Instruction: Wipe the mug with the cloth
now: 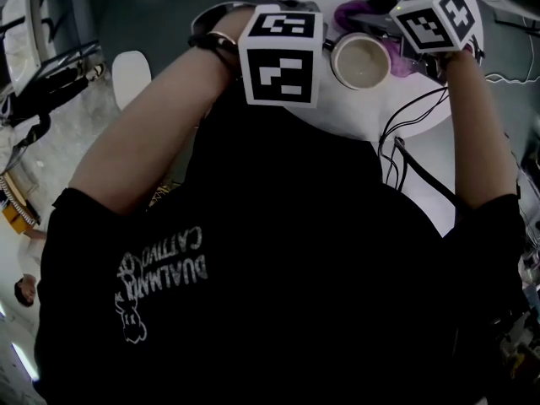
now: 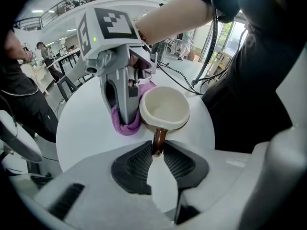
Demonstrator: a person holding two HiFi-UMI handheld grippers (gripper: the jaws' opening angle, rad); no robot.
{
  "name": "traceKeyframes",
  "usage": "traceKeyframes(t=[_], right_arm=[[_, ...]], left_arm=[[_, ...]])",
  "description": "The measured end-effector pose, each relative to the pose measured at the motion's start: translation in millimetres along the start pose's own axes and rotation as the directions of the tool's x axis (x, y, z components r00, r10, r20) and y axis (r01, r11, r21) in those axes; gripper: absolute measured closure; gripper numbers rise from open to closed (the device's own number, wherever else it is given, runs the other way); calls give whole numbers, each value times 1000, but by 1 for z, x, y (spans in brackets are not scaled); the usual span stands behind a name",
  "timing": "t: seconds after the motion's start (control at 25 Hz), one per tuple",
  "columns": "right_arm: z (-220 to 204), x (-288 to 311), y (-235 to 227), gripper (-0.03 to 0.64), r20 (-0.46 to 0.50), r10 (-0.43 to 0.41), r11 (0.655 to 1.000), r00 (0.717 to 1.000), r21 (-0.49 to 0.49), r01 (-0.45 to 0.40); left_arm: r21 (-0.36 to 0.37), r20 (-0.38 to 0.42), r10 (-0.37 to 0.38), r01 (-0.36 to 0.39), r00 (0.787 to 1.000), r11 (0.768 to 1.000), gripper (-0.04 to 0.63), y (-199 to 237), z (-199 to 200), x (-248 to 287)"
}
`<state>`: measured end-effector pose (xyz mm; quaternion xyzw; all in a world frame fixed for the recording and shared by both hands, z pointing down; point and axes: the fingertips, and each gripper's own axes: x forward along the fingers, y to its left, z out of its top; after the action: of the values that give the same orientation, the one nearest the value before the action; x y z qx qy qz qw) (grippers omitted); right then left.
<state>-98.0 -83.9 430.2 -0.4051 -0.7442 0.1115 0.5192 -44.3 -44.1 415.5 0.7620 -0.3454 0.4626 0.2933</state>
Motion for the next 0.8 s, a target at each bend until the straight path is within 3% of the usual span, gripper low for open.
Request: traceKeyframes(t=[0.28, 0.8], right_arm=[[-18, -24, -23, 581, 135, -69, 997, 988, 42, 64], [-24, -33, -24, 583, 277, -201, 970, 940, 190, 151]], left_arm=[[-7, -15, -11, 11, 1000, 1000, 517, 9, 17, 16], [-18, -32, -11, 10, 999, 1000, 515, 4, -1, 10]])
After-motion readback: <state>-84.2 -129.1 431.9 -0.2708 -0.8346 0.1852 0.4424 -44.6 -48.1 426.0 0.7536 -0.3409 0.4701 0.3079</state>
